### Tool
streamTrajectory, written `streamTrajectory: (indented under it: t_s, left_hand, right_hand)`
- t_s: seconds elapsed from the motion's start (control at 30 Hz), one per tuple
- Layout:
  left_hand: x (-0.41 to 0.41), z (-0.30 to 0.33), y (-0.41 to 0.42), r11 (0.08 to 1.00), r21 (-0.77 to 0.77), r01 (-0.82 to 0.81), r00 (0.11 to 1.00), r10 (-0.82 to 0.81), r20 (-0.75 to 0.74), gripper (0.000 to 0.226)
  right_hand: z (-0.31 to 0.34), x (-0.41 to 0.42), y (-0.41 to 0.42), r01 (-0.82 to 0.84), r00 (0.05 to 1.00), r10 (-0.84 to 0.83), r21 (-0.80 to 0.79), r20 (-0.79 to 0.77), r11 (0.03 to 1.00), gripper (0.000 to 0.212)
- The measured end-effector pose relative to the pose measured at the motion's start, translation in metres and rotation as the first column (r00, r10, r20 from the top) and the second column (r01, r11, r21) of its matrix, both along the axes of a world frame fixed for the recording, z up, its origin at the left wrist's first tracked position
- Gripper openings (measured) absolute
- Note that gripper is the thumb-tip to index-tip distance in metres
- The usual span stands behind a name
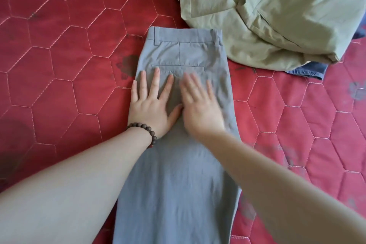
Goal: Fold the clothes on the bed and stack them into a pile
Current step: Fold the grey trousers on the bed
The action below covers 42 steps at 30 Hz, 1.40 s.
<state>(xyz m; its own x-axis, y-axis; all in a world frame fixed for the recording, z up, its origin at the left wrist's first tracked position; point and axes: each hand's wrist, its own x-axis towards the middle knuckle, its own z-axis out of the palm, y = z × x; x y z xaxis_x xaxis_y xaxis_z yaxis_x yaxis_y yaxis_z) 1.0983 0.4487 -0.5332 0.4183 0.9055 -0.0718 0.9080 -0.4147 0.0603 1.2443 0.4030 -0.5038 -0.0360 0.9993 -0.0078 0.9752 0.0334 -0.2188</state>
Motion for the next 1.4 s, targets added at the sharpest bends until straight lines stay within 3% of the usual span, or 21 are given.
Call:
streamTrajectory:
  t_s: [0.07,0.23,0.3,0.37,0.47,0.57,0.73,0.87,0.97,1.07,1.1,1.23,1.4]
  left_hand:
    - [-0.001,0.001,0.000,1.000,0.002,0.003,1.000,-0.003,0.000,0.076]
    - [0.001,0.008,0.001,0.996,-0.087,-0.007,1.000,0.004,-0.030,0.078]
    - [0.001,0.016,0.003,0.985,-0.168,-0.027,0.999,0.019,-0.046,0.078]
    - [-0.005,0.025,-0.013,0.987,-0.156,-0.044,0.999,0.041,-0.019,0.075]
    - [-0.018,0.033,-0.091,0.984,-0.108,0.141,0.986,-0.129,0.108,0.064]
    - [-0.038,0.027,-0.156,0.961,-0.144,0.236,0.972,-0.236,0.017,0.062]
    - [-0.063,0.019,-0.162,0.975,-0.141,0.172,0.985,-0.174,-0.003,0.066]
    - [-0.075,0.022,-0.181,0.984,-0.180,-0.007,1.000,0.003,-0.024,0.073]
    - [-0.073,0.028,-0.225,0.976,-0.218,-0.024,0.999,0.014,-0.048,0.080]
    - [-0.078,0.029,-0.279,0.966,-0.251,0.057,0.995,-0.076,-0.065,0.070]
    - [-0.086,0.029,-0.291,0.963,-0.261,0.061,0.994,-0.082,-0.070,0.067]
    - [-0.129,0.030,-0.321,0.960,-0.272,0.070,0.993,-0.092,-0.068,0.070]
    - [-0.154,0.036,-0.361,0.969,-0.236,-0.065,0.992,0.038,-0.118,0.073]
  right_hand:
    - [-0.004,-0.024,-0.054,-0.056,0.994,0.051,-0.055,-0.101,0.997,0.061]
    - [-0.012,0.020,-0.120,0.229,0.969,-0.217,-0.098,0.121,0.968,0.063]
    - [-0.010,0.023,-0.127,0.283,0.953,-0.267,-0.110,0.142,0.953,0.060]
    - [-0.007,0.012,-0.129,0.318,0.942,-0.307,-0.068,0.134,0.946,0.056]
    - [-0.003,-0.031,-0.135,0.196,0.980,-0.196,0.036,-0.022,0.980,0.054]
    - [-0.005,-0.075,-0.160,0.092,0.969,-0.102,-0.055,-0.225,0.994,0.053]
    - [-0.010,-0.054,-0.198,0.195,0.979,-0.201,-0.125,-0.041,0.973,0.058]
    - [-0.006,-0.036,-0.228,0.271,0.962,-0.263,-0.164,0.067,0.948,0.062]
    - [0.000,-0.061,-0.241,0.249,0.968,-0.251,-0.127,-0.005,0.960,0.056]
    - [0.004,-0.109,-0.264,0.143,0.961,-0.176,-0.163,-0.215,0.976,0.056]
    - [0.003,-0.117,-0.277,0.134,0.959,-0.176,-0.192,-0.220,0.972,0.056]
    - [-0.002,-0.101,-0.329,0.178,0.980,-0.192,-0.221,-0.044,0.959,0.057]
    - [0.005,-0.103,-0.366,0.332,0.943,-0.330,-0.216,0.047,0.918,0.056]
